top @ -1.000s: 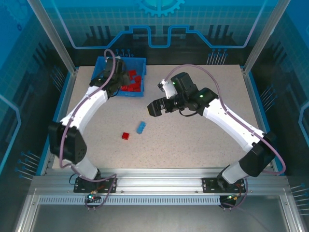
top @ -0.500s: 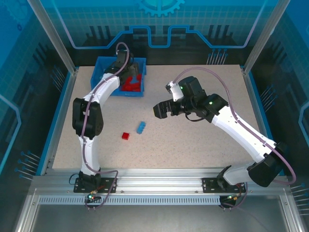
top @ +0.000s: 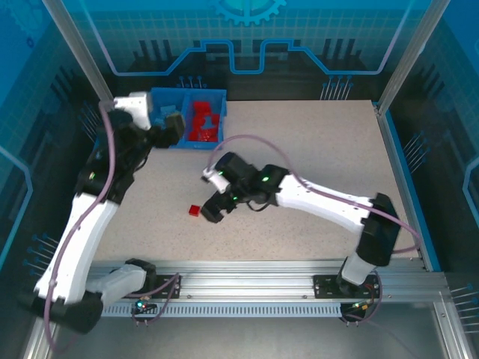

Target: Sort the legos into containers by color

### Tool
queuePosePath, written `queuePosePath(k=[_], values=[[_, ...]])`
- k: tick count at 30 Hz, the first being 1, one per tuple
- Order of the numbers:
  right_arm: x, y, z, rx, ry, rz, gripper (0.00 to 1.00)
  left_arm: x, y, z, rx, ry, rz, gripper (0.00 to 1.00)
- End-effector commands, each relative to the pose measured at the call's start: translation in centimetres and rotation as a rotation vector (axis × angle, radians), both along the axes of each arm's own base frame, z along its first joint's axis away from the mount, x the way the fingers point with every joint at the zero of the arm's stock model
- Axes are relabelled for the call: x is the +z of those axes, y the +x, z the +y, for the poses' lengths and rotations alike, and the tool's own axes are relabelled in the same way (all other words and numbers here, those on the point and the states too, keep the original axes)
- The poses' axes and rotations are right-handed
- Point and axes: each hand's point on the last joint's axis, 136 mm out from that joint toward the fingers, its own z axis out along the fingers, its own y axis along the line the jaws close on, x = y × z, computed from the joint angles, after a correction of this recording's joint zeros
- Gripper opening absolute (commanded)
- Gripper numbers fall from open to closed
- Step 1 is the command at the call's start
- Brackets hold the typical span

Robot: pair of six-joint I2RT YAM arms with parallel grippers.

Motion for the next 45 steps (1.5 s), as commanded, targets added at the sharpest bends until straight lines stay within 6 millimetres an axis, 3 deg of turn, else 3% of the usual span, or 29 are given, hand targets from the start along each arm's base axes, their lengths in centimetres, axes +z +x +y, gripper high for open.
queuePosePath(k=[1,6,14,23,27,30,35,40,45], values=[[-1.8,0.5,3.0,0.074,-0.065,-0.112,1.0,-6.8,-3.6,2.5,0.069,0.132,0.215,0.93],[-6.5,2.0,6.0,0.143,-0.152,-0.098,1.0,-9.0,-8.0,3.0,0.073,0.07,0.244,0.97],[-12.1,5.5,6.9,0.179,-0.293,-0.169,0.96,-10.1,-9.9,3.0,0.052,0.042,0.226,0.99],[-16.3,5.3,6.3,0.175,-0.341,-0.059,0.58,-10.5,-9.5,2.6,0.039,0.04,0.233,0.99],[-16.5,5.1,5.9,0.158,-0.342,-0.049,0.44,-10.7,-9.5,2.6,0.034,0.045,0.233,0.99],[-15.3,5.4,6.0,0.138,-0.312,-0.062,0.32,-10.7,-9.4,2.5,0.028,0.041,0.231,0.99],[-7.2,7.9,6.1,0.042,-0.137,-0.139,0.29,-9.3,-9.6,2.2,0.008,0.027,0.18,0.99],[0.6,13.9,5.0,-0.087,0.019,-0.276,0.29,-8.6,-9.6,1.9,-0.009,0.019,0.156,0.99],[3.4,21.8,3.4,-0.237,0.032,-0.388,0.29,-9.1,-9.8,1.6,-0.021,0.001,0.173,0.99]])
